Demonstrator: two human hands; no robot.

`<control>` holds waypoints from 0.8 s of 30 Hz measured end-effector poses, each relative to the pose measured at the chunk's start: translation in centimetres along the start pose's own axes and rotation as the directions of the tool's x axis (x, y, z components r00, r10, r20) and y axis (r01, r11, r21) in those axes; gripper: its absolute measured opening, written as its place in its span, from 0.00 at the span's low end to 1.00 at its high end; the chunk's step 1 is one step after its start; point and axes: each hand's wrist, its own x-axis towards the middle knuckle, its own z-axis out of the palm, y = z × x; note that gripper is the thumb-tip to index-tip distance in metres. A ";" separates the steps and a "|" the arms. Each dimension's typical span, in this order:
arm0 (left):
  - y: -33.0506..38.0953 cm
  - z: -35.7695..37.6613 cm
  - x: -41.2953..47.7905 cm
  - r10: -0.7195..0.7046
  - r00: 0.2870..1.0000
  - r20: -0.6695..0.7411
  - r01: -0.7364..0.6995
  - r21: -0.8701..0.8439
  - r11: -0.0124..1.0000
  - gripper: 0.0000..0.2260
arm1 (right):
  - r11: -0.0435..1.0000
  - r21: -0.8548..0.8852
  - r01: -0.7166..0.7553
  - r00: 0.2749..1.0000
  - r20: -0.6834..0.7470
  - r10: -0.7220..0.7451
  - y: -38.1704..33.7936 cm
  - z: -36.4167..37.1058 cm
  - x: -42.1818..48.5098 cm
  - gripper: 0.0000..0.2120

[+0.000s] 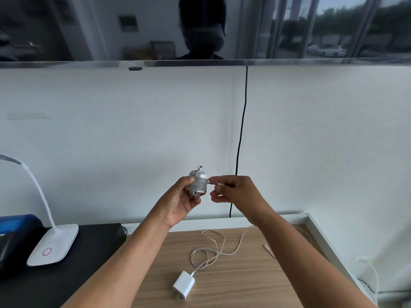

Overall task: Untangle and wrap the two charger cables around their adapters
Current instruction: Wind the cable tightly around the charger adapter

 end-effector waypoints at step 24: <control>-0.8 -0.8 -0.8 -0.026 0.995 0.098 0.027 -0.009 1.000 0.30 | 0.999 0.033 0.029 0.992 -0.127 -0.025 -0.4 0.3 1.8 0.09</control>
